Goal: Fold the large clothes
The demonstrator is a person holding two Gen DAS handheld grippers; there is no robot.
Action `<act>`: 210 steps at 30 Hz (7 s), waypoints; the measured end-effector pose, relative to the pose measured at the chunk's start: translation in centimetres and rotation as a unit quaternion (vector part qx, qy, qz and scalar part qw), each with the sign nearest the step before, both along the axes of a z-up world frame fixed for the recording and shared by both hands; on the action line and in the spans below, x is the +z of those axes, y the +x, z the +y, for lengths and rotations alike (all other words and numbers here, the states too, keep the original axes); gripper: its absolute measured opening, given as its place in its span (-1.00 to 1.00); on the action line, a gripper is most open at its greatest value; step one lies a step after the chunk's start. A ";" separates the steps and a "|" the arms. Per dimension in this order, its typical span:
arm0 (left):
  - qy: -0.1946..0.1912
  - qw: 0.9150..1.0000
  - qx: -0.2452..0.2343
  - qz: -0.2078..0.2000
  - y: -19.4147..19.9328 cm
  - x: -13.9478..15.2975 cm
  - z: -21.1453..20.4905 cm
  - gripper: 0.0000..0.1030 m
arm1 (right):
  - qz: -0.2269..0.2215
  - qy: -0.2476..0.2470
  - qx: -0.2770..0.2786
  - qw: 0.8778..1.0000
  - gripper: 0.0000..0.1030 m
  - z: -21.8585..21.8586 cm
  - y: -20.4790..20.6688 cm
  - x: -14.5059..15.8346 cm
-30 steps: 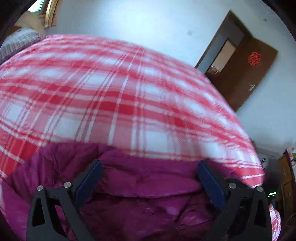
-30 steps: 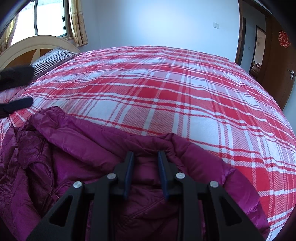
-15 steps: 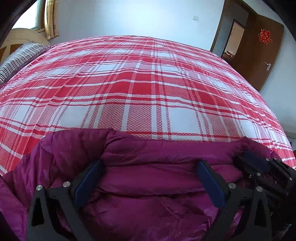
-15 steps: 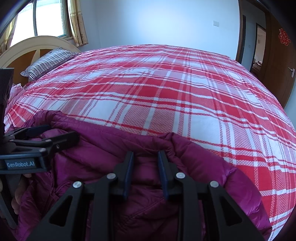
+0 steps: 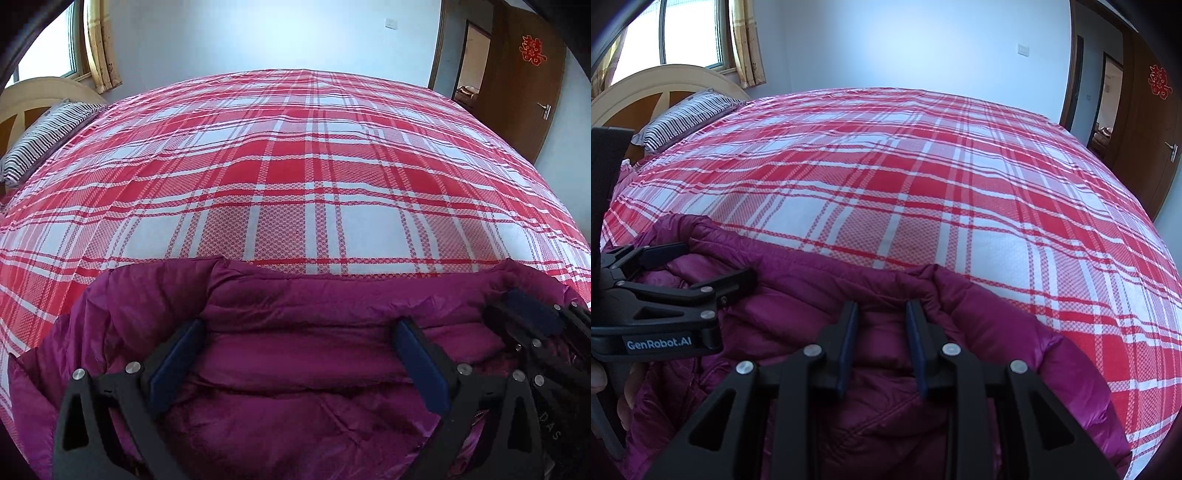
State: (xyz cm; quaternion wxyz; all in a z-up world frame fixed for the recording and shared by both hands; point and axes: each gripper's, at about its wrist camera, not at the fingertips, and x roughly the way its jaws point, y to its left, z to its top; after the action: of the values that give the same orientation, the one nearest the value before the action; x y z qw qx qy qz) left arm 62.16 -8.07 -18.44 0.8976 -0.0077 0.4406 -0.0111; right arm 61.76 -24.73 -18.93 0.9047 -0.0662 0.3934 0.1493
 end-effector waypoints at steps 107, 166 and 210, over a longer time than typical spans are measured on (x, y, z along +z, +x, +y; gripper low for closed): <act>-0.144 0.964 -0.119 -0.189 -48.3 17.7 18.3 -0.82 | -0.071 0.289 -0.023 0.955 -0.93 -17.8 -50.2 17.4; 0.020 0.998 -0.022 -0.049 -20.0 3.6 10.8 0.56 | 0.059 0.018 -0.096 0.993 0.47 -6.8 -24.1 1.3; 0.017 0.999 0.007 -0.047 -18.8 2.0 8.9 0.88 | 0.026 0.030 -0.088 0.995 0.59 0.1 -17.3 1.2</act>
State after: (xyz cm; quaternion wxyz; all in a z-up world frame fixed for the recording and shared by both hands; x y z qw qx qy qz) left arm 43.38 0.81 -16.42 0.9173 0.0051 0.3981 0.0023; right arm 44.45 -24.64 -17.73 0.9056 -0.0002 0.4161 0.0820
